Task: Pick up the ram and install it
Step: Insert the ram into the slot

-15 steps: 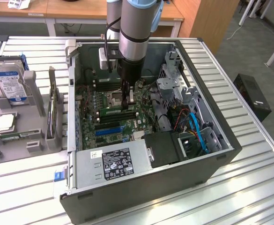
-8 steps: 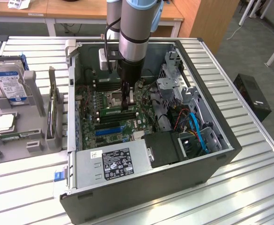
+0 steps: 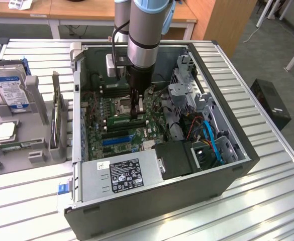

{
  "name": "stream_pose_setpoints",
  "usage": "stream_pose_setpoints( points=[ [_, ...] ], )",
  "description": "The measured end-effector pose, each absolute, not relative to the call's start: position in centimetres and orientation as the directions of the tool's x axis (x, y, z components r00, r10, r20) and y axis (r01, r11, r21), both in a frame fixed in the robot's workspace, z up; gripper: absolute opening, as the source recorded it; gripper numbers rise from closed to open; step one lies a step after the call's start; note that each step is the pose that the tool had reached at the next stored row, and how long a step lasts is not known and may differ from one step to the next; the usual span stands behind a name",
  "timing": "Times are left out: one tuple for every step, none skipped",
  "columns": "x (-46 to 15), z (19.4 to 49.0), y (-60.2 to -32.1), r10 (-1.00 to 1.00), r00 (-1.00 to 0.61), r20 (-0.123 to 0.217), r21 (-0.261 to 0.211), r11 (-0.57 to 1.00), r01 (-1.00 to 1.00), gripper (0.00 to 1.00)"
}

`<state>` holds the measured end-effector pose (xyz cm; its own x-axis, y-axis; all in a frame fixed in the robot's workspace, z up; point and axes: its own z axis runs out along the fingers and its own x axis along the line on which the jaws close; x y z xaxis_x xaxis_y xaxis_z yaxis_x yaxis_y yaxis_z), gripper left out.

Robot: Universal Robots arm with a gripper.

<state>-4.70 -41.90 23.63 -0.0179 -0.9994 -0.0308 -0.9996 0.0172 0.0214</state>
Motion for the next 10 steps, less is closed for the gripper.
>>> stream_pose_setpoints(
  points=[
    [-4.70,23.63,-41.90,-0.999,-0.018,-0.031,0.021,0.017,-1.000,0.12],
    [-4.70,23.62,-41.90,-0.999,-0.018,-0.031,0.021,0.017,-1.000,0.12],
    [-4.70,23.62,-41.90,-0.999,-0.018,-0.031,0.021,0.018,-1.000,0.12],
    [-4.70,23.59,-41.90,-0.999,-0.019,-0.031,0.021,0.018,-1.000,0.12],
    [-4.70,23.54,-41.89,-0.999,-0.019,-0.031,0.021,0.018,-1.000,0.12],
    [-4.70,23.51,-41.89,-0.999,-0.019,-0.031,0.021,0.018,-1.000,0.12],
    [-4.70,23.47,-41.90,-0.999,-0.019,-0.031,0.021,0.018,-1.000,0.12],
    [-4.70,23.44,-41.90,-0.999,-0.019,-0.031,0.021,0.019,-1.000,0.12],
    [-4.70,23.41,-41.90,-0.999,-0.019,-0.031,0.021,0.019,-1.000,0.12],
    [-4.70,23.38,-41.90,-0.999,-0.019,-0.031,0.021,0.019,-1.000,0.12]
  ],
)
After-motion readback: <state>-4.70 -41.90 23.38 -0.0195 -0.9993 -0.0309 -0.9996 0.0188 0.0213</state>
